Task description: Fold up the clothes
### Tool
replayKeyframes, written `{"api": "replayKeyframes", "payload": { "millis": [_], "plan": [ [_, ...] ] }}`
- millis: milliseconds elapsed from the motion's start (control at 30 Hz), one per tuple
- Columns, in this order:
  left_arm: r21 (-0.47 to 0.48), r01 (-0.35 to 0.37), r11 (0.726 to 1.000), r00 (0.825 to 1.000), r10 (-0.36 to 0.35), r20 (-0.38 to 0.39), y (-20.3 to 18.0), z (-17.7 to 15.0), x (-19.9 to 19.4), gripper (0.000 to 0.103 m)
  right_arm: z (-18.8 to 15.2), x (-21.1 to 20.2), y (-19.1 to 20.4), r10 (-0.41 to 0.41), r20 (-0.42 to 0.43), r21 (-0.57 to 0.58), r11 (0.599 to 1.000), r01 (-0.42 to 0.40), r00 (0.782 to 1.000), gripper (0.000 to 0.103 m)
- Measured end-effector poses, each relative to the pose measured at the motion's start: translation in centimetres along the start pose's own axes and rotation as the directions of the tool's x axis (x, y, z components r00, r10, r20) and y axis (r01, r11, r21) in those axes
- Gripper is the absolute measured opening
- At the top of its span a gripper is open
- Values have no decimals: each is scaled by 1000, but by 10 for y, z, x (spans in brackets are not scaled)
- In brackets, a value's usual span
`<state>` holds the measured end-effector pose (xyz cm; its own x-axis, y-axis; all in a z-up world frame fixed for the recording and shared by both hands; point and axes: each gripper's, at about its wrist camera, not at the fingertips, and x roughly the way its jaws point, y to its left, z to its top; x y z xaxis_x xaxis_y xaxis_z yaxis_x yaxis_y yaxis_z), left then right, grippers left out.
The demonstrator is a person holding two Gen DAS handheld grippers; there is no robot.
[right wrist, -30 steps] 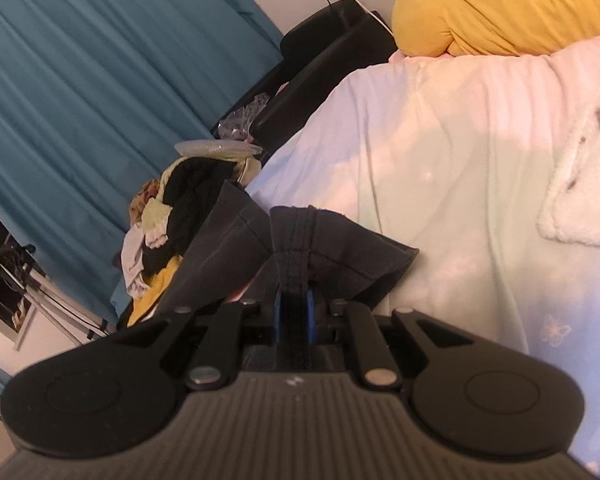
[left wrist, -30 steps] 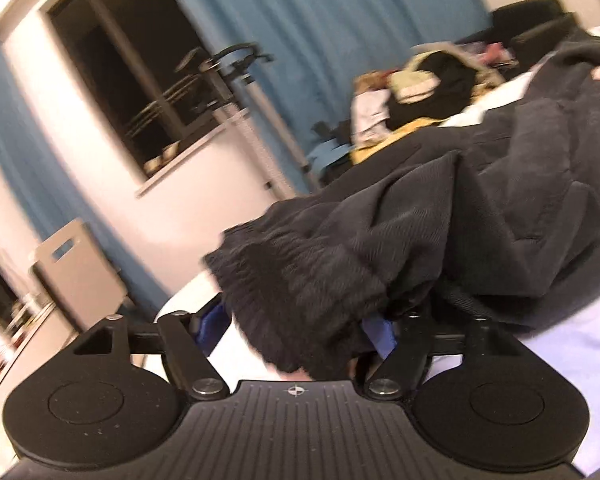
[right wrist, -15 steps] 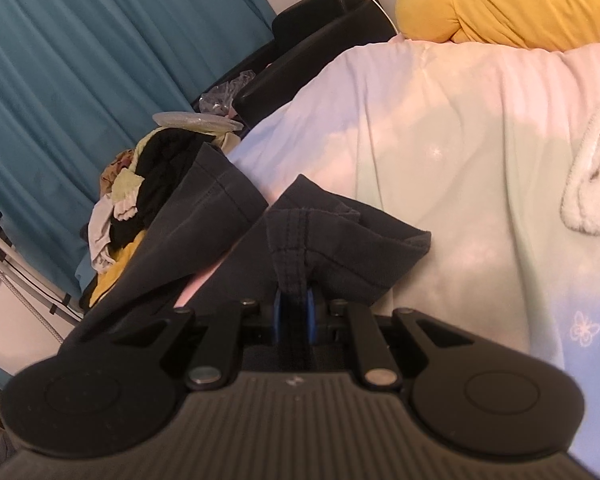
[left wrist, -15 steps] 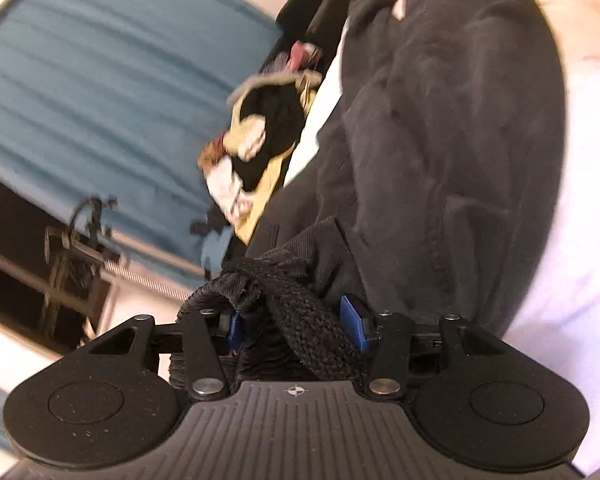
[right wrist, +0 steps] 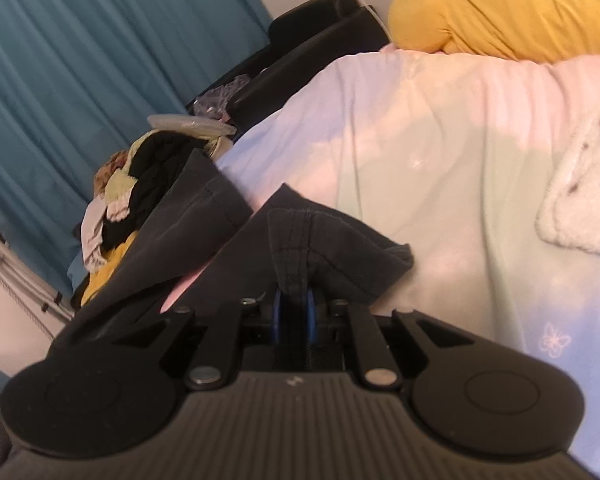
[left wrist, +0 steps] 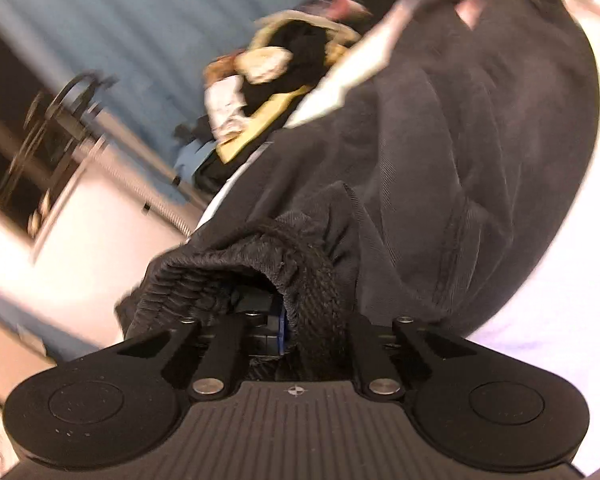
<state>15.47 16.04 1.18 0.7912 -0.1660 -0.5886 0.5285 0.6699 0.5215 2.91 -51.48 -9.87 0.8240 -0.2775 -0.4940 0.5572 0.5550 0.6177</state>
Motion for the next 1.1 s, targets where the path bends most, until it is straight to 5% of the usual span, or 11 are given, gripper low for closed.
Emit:
{"api": "replayKeyframes", "payload": {
  "millis": [100, 200, 500, 667, 767, 833, 867, 933, 967, 1033, 1100],
  "plan": [
    [-286, -72, 956, 992, 99, 81, 31, -17, -39, 11, 4, -8, -5, 10, 20, 27, 1000, -10, 1000, 12],
    [-546, -67, 835, 968, 187, 167, 54, -43, -86, 11, 11, -36, -10, 65, 66, 81, 994, -70, 996, 12],
    [-835, 80, 545, 934, 250, 253, 102, -65, -153, 10, 58, -177, 28, 293, 299, 25, 949, -314, 908, 12],
    [-900, -15, 436, 986, 158, 60, 142, -50, -97, 11, 132, -83, 66, 176, 197, 27, 982, -185, 964, 13],
    [-908, -99, 406, 993, 94, -67, 141, -63, -47, 16, 126, 1, 51, 12, 28, 10, 1000, -12, 1000, 59],
    [-930, -105, 352, 994, 58, -91, 130, -76, -33, 19, 109, 30, 33, -56, -35, 31, 998, 58, 998, 60],
    [-941, -104, 322, 995, 40, -97, 124, -83, -28, 23, 98, 34, 23, -65, -45, 64, 996, 68, 997, 60],
    [-949, -114, 295, 992, 91, -91, 109, -89, -39, 79, 76, 27, 10, -55, -54, 119, 991, 61, 997, 60],
    [-951, -119, 284, 988, 124, -87, 101, -92, -47, 89, 64, 21, 7, -49, -58, 139, 989, 57, 997, 60],
    [-957, -136, 256, 980, 178, -92, 85, -96, -64, 92, 43, 8, 5, -37, -59, 167, 985, 46, 998, 60],
    [-969, -187, 163, 969, 196, -154, 66, -98, -81, 92, 33, -6, 13, -48, -45, 153, 987, 54, 998, 61]
  ]
}}
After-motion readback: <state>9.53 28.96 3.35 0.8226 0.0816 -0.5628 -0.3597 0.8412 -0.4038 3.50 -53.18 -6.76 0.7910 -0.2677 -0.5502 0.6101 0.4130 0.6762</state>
